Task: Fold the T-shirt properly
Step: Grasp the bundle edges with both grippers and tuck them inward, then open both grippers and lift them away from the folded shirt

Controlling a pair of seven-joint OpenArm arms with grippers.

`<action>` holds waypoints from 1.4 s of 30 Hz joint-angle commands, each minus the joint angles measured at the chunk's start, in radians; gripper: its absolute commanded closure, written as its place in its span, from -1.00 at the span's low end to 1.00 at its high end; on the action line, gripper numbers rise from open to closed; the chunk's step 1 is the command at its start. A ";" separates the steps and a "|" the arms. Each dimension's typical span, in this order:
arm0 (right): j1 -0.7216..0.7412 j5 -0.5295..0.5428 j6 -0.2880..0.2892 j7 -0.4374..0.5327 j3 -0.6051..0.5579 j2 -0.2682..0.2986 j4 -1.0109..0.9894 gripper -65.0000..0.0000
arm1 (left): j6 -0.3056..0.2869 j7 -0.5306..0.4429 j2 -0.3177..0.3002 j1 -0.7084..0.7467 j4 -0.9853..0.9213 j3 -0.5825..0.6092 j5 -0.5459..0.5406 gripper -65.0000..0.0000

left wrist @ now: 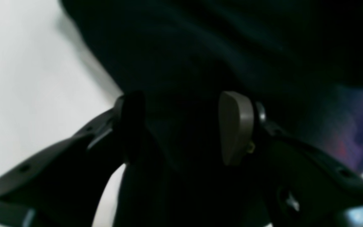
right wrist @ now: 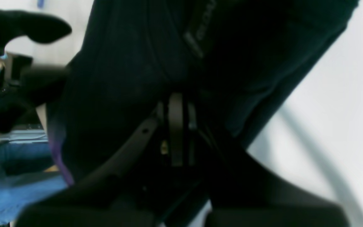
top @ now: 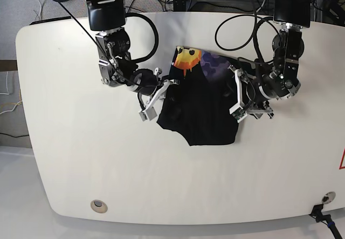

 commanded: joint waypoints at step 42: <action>-0.560 -0.439 -0.011 0.354 0.087 0.231 0.801 0.97 | -0.003 -0.665 0.011 0.619 0.304 -0.504 0.048 -0.03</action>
